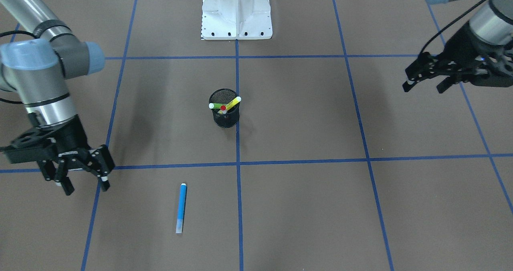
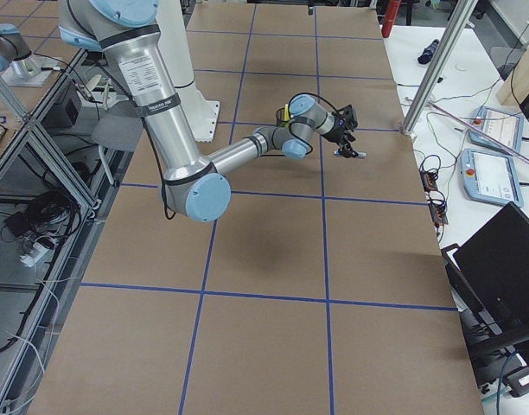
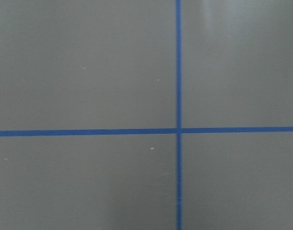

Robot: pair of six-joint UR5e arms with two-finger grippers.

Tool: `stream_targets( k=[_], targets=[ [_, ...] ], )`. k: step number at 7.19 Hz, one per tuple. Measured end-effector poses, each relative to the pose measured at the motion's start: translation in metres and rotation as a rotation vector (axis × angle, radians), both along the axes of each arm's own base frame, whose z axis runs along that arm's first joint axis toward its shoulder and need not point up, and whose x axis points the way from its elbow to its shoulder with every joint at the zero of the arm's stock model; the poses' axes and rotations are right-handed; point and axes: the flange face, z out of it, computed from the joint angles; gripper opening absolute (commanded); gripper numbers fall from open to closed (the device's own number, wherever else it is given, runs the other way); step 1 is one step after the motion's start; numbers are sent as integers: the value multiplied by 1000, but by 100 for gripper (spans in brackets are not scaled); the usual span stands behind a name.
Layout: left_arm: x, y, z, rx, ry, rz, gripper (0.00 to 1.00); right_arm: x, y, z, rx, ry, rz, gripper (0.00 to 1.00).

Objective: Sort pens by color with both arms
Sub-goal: 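Move the left gripper over the pen cup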

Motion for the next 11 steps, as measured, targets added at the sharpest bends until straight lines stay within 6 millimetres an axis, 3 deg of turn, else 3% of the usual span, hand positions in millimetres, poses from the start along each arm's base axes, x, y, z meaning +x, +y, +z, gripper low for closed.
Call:
stream_targets(
  k=[1, 3, 4, 6, 7, 8, 11],
  targets=[
    [54, 16, -42, -32, -33, -25, 99, 55, -3, 27, -59, -16, -61, 90],
    [154, 42, -129, -69, -96, -34, 95, 134, -1, 64, -152, -29, -154, 90],
    [203, 41, -166, -78, -124, -41, 93, 162, 2, 79, -179, -23, -208, 91],
    [300, 7, -231, -128, -188, -11, 90, 191, 15, 108, -209, -6, -286, 91],
    [329, -5, -252, -153, -187, 28, 90, 195, 20, 117, -223, -5, -307, 91],
    [347, -10, -256, -165, -175, 71, 90, 196, 24, 125, -234, -6, -324, 92],
    [387, -16, -238, -215, -153, 155, 85, 194, 32, 142, -273, -6, -344, 94]
  ],
)
